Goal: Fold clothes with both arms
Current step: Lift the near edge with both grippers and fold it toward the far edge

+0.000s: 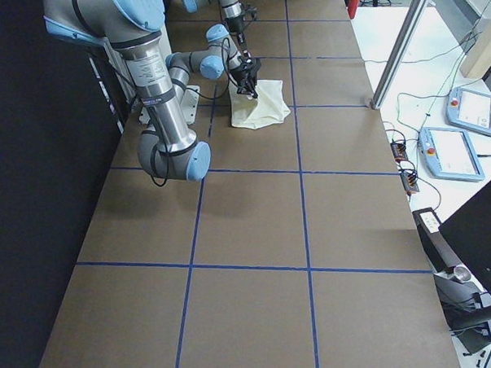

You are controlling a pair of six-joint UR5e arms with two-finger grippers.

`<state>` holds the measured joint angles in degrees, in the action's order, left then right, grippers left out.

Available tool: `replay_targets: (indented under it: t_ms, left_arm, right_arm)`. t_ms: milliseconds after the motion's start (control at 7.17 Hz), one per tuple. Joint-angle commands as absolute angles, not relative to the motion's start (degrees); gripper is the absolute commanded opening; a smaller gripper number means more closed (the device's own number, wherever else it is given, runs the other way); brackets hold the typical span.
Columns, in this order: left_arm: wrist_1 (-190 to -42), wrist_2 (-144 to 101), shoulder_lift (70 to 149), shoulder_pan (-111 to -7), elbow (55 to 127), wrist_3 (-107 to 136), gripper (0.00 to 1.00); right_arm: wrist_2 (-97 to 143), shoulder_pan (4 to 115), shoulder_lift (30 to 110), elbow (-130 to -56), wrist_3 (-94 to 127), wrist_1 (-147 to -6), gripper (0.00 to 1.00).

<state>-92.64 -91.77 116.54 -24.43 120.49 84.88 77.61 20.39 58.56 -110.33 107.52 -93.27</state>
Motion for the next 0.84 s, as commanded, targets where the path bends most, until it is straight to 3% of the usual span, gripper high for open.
replay_targets:
  t_ms: [0, 697]
  left_arm:
    - [-97.0, -91.7, 117.6, -26.7, 114.0, 83.9, 0.00]
    - [-103.3, -91.4, 120.8, -28.0, 103.1, 81.6, 0.00]
  right_arm:
    - [78.3, 22.4, 58.4, -102.9, 106.0, -87.1, 0.00]
    - [78.3, 22.9, 54.0, -94.0, 104.6, -85.2, 0.00]
